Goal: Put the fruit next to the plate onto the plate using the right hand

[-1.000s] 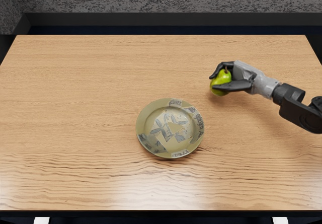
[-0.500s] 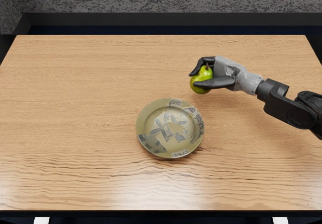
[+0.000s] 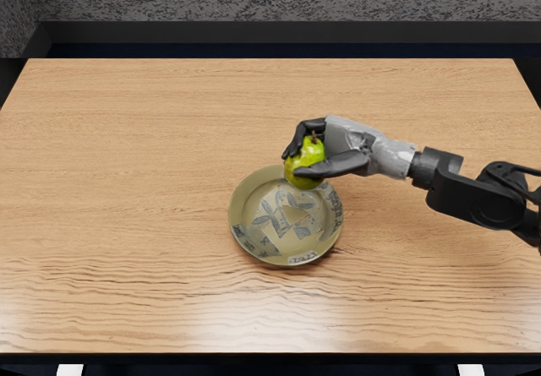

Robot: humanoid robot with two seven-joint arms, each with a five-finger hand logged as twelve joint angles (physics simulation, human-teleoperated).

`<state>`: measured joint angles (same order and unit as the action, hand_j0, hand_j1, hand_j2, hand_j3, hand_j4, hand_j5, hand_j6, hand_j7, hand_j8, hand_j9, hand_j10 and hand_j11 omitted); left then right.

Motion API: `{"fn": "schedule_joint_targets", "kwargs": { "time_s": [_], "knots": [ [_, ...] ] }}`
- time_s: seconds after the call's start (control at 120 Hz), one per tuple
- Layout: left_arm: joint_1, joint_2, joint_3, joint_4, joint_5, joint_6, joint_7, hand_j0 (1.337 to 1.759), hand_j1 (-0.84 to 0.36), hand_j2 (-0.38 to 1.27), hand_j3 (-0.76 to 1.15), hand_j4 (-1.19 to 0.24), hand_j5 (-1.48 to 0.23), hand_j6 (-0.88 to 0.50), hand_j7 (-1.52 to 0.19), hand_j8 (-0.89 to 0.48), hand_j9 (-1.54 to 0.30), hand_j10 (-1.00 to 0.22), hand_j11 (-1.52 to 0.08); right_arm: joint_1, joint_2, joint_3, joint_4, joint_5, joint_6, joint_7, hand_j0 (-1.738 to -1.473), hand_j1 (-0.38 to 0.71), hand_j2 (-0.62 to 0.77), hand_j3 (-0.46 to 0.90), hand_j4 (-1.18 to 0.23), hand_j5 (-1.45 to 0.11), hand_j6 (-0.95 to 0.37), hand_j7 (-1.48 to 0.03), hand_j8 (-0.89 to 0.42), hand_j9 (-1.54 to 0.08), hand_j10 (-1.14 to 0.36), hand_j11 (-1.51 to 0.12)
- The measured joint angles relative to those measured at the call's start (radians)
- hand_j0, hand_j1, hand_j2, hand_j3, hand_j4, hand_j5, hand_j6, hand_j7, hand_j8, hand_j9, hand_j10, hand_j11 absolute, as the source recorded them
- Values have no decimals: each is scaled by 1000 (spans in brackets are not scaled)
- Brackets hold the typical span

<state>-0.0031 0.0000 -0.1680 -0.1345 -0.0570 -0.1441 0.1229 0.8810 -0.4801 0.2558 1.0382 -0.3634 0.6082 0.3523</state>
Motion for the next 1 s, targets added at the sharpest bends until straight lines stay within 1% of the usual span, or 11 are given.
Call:
{"fn": "schedule_joint_targets", "kwargs": {
  "time_s": [0.083, 0.192, 0.483, 0.6, 0.65, 0.783, 1.0],
  "knots": [
    [0, 0, 0, 0, 0, 0, 0, 1658, 349, -1, 1, -1, -1, -1, -1, -1, -1, -1, 0, -7, 23, -4, 10, -13, 0, -24, -1638, 297, -100, 0, -765, -1102, -641, -1039, -299, -1106, -213, -1103],
    [0, 0, 0, 0, 0, 0, 0, 1658, 349, -1, 1, -1, 0, -1, -1, -1, -1, -1, 0, -21, 46, -6, 14, -48, 0, -37, -1637, 295, -101, 0, -766, -1101, -642, -1039, -301, -1107, -215, -1103],
    [0, 0, 0, 0, 0, 0, 0, 1658, 348, -1, 1, -1, -1, -1, -1, -1, -1, -1, -1, -60, 97, -7, 13, -120, 1, -44, -1637, 299, -97, 0, -763, -1098, -637, -1036, -297, -1106, -216, -1099],
    [0, 0, 0, 0, 0, 0, 0, 1658, 348, -1, 0, -1, -1, -1, -1, -1, -1, -1, -1, -64, 101, -6, 13, -124, 2, -44, -1638, 313, -58, 0, -750, -1086, -634, -1021, -293, -1094, -212, -1084],
    [0, 0, 0, 0, 0, 0, 0, 1658, 348, 0, 0, -1, -1, -1, -1, -1, -1, -1, -1, -65, 101, -5, 13, -121, 2, -45, -1639, 300, -71, 0, -722, -1043, -631, -982, -311, -1054, -225, -1043],
    [0, 0, 0, 0, 0, 0, 0, 1658, 348, 0, 0, -1, -1, -1, -1, -1, -1, -1, -1, -66, 100, 3, 13, -110, 2, -54, -1647, 246, -91, 0, -611, -848, -563, -816, -423, -856, -317, -853],
    [0, 0, -1, 0, 0, 0, 0, 1658, 348, 0, 0, -1, -1, -1, -1, -1, -1, -1, -1, -66, 94, 9, 11, -98, 2, -60, -1654, 170, -83, 0, -474, -634, -457, -623, -409, -636, -366, -636]
  ]
}}
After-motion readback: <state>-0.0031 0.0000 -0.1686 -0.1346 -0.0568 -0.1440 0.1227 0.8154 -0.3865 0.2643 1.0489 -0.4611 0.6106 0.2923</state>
